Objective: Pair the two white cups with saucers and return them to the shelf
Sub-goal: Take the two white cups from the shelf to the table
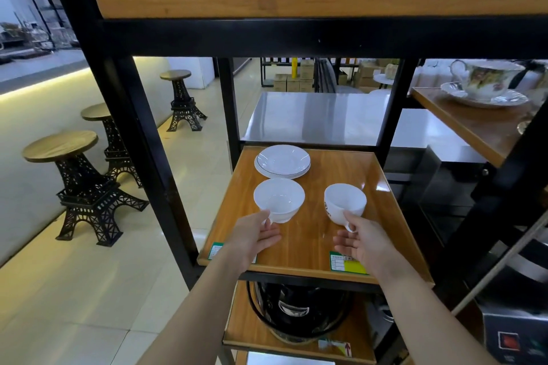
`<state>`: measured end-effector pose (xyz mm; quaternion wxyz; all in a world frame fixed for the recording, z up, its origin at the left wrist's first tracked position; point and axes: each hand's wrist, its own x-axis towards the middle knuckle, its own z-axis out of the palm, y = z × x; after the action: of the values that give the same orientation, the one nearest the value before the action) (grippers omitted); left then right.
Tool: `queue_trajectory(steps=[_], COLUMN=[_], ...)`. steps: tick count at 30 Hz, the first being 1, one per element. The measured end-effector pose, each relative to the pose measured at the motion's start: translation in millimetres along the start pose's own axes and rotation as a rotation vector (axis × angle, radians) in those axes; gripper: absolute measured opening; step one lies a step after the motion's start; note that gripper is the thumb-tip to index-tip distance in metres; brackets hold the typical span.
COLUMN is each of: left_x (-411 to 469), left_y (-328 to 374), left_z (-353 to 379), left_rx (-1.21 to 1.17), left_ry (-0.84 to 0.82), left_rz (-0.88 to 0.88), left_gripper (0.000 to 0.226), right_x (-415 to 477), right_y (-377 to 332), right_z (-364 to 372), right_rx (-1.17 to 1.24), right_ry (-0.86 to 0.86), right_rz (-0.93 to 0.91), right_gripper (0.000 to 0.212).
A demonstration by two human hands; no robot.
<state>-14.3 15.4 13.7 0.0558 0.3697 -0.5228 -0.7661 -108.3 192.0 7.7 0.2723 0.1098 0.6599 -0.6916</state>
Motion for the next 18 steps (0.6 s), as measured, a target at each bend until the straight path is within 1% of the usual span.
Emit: queue_trajectory(steps=[1, 2, 6, 10, 13, 16, 18], left_x=[-1.6, -3.6, -13.8, -22.1, -32.1, -47.4, -60.3], left_y=[-0.6, -1.1, -5.0, -13.4, -21.7, -21.3, -20.1], left_z=[1.0, 1.9, -1.8, -12.6, -23.6, -33.1, -36.3], left_rx=[-0.033, -0.052, -0.066, -0.024, -0.008, -0.017, 0.006], left_ry=[0.034, 0.069, 0.158, 0.208, 0.194, 0.12, 0.071], left_rz=[0.014, 0.03, 0.067, 0.085, 0.158, 0.193, 0.222], left_gripper=[0.014, 0.013, 0.025, 0.031, 0.021, 0.041, 0.04], right_x=[-0.1, -0.3, -10.1, -31.0, -53.2, -80.7, -102.5], right_y=[-0.6, -0.9, 3.5, 9.9, 16.7, 24.7, 30.9], right_z=[0.9, 1.3, 0.3, 1.4, -0.9, -7.8, -13.0], right_rx=[0.0, 0.001, -0.026, -0.018, -0.015, 0.007, 0.022], right_ry=[0.018, 0.036, 0.041, 0.054, 0.084, 0.096, 0.137], right_rz=[-0.016, -0.031, -0.108, -0.185, -0.176, -0.219, -0.253], right_gripper=[0.033, 0.034, 0.033, 0.031, 0.036, 0.04, 0.039])
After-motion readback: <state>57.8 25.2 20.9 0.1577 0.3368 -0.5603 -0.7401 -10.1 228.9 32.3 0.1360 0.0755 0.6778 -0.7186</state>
